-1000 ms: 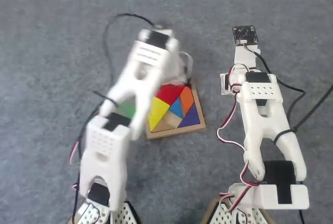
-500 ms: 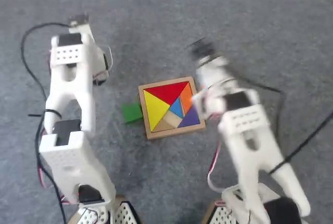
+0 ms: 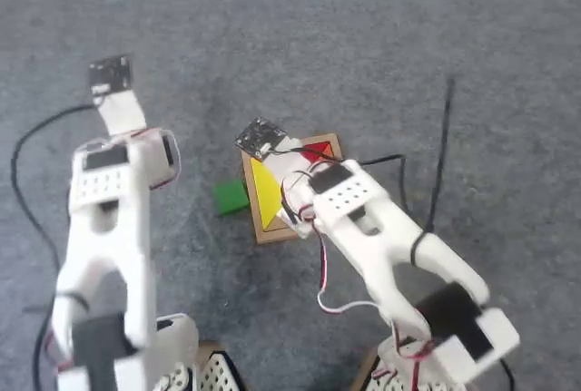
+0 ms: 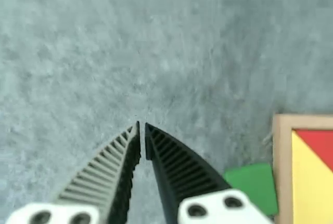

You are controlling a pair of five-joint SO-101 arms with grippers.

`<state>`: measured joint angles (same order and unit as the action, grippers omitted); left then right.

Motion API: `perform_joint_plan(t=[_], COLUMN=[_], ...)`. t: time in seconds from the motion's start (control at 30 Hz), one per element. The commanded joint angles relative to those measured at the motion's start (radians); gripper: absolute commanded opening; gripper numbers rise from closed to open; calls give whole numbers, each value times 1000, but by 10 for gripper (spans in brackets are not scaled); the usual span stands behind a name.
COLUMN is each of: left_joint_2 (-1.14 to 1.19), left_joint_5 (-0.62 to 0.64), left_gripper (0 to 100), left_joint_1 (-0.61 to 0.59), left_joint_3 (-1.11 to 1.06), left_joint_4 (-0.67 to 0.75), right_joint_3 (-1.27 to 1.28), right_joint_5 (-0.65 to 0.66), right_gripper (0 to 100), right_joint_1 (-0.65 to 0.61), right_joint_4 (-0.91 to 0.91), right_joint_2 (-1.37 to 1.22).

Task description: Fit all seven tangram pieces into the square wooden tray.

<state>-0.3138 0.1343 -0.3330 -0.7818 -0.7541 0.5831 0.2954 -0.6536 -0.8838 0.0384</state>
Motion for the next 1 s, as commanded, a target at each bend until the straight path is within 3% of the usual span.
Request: perform_joint_plan(t=[0.0, 0.47, 0.73, 0.97], left_joint_2=[-127, -133, -133, -132], left_joint_5=[-12, -11, -9, -11], left_gripper=[15, 15, 15, 15], left_joint_1=[-6, -38, -38, -37], left_joint_3=[-91, -117, -120, -124], left_joint_4=[161, 209, 209, 209], right_joint_3=[-74, -60, -130, -129], right_joint_5=[9, 14, 11, 11], right_gripper=[9, 9, 9, 8], right_joint_1=[-4, 116, 197, 174], right_joint_4=[-5, 114, 77, 15], right_joint_2=[-7, -67, -94, 10])
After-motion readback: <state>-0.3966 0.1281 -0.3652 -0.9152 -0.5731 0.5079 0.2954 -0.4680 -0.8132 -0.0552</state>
